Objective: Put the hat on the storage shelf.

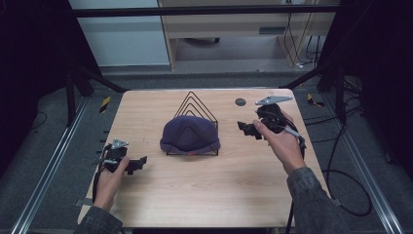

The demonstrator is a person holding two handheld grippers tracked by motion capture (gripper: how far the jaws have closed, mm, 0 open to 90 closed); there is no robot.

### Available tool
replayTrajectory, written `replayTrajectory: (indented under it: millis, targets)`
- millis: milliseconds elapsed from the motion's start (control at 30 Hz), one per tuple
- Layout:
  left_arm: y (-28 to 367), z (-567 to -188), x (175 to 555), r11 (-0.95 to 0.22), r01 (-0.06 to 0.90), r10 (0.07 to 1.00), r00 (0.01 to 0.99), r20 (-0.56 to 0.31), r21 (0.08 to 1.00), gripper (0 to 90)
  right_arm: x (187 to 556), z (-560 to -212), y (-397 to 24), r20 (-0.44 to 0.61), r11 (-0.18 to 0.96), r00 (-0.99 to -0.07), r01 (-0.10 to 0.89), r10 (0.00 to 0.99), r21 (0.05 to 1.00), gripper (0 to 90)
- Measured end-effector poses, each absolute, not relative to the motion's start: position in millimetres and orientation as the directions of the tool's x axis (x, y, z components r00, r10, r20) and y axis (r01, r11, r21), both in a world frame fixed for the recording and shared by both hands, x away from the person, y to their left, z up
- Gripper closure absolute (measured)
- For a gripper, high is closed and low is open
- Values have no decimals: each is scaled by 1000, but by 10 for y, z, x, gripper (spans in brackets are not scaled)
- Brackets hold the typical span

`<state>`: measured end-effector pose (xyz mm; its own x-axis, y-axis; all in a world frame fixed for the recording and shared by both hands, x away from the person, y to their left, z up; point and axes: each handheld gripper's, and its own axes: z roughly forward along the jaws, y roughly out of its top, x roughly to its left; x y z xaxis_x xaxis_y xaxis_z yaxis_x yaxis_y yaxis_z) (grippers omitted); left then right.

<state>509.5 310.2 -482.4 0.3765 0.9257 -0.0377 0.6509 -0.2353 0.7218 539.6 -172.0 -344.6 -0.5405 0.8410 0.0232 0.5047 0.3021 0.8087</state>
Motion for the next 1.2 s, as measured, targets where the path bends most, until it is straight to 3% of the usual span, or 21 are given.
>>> replayTrajectory:
  millis: [400,1200]
  targets:
    - [3121,-4845,5098,-247,649,925,379,-24,719,65,5210,-4035,-2116,54,259,-478,563,877,784,132]
    - [3068,-4967,5145,-299,702,912,410,-23,646,48,4977,-4978,-2309,120,202,-388,691,914,694,120]
